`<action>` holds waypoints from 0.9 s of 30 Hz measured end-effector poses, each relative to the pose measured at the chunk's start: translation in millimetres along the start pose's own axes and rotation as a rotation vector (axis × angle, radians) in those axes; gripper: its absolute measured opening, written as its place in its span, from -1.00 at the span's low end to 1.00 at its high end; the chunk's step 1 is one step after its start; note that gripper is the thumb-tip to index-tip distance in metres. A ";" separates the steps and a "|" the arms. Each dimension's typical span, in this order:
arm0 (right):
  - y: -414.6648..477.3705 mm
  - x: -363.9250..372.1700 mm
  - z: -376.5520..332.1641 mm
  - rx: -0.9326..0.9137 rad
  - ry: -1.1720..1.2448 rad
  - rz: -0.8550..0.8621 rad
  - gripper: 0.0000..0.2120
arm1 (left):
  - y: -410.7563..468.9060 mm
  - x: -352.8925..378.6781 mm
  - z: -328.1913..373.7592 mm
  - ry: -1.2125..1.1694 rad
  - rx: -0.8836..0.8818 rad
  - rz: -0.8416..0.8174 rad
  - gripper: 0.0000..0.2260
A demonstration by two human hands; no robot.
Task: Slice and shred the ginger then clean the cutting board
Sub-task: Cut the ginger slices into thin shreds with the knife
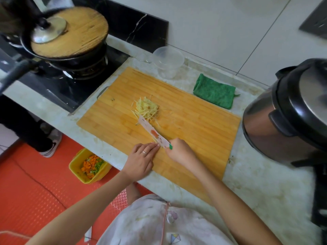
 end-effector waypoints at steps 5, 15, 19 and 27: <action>-1.7 -10.0 4.1 0.015 0.104 0.003 -0.85 | -0.3 -1.2 2.3 -0.001 0.012 0.043 -0.54; -24.2 -29.3 48.6 0.157 0.430 0.230 -0.72 | 14.7 -10.8 -1.2 -0.095 -0.139 0.164 -0.61; -41.3 -27.8 67.4 0.247 0.452 0.294 -0.75 | 54.1 -5.9 0.4 -0.022 -0.175 0.034 -0.68; -61.2 -32.3 97.5 0.384 0.498 0.315 -0.72 | 107.6 -17.5 -35.2 0.142 -0.238 -0.124 -0.77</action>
Point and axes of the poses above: each hand's wrist, its own y-axis towards the middle knuckle, its own x-axis out of the palm, z = x × y, the point moved 7 cm from there along y, towards the middle knuckle, and after that the axes turned 10 degrees about z, right-handed, at the moved point
